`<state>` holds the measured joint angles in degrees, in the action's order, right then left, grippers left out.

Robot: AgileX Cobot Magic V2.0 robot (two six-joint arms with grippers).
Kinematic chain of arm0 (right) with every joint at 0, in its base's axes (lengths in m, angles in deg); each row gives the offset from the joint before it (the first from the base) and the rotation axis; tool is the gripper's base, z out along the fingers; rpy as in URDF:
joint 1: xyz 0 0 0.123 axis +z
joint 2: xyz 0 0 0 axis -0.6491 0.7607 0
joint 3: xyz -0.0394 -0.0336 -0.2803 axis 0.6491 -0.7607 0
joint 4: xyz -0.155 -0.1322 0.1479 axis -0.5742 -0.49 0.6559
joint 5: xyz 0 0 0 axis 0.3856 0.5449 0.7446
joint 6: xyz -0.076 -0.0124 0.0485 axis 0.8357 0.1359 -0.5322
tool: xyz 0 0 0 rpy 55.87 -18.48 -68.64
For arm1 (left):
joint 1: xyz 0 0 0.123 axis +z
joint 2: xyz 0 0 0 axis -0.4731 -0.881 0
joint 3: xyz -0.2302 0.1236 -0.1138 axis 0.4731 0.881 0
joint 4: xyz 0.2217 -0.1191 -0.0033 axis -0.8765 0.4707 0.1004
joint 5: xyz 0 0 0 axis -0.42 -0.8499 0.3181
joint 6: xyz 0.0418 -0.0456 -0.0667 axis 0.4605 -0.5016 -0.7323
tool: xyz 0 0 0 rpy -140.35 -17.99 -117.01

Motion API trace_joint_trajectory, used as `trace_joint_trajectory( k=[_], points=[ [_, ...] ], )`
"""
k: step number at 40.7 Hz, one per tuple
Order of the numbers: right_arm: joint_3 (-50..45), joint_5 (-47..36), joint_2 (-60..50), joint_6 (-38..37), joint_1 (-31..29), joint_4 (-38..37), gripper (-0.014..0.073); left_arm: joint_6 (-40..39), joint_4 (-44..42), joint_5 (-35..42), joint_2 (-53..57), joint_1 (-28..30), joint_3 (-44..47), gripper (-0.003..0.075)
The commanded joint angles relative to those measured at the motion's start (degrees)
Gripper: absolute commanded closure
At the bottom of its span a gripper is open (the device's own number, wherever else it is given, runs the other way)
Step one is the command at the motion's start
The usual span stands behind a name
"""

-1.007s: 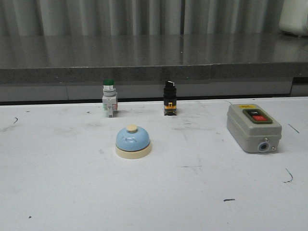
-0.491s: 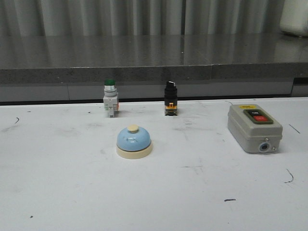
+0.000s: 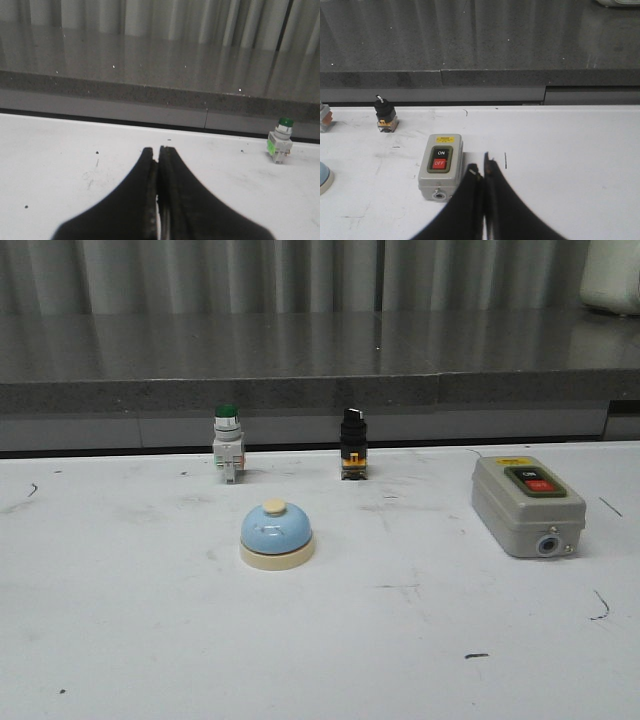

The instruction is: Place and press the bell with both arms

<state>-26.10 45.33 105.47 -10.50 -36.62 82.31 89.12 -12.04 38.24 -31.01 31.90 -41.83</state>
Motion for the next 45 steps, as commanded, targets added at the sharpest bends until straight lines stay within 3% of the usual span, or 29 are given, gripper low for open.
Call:
trace_joint_trajectory(
  k=[1,35,45],
  points=[
    [1.5,-4.2,0.4,0.1,-0.3,-0.5,0.0661,-0.6,1.0,5.2,0.9,0.0,1.4,0.074],
    [1.2,-4.7,0.4,0.3,-0.3,-1.8,0.0661,-0.6,1.0,4.9,0.9,0.0,1.4,0.074],
    [-10.6,-10.5,-7.2,1.8,-0.3,-1.8,0.0661,-0.6,1.0,4.9,0.9,0.0,1.4,0.074]
  ],
)
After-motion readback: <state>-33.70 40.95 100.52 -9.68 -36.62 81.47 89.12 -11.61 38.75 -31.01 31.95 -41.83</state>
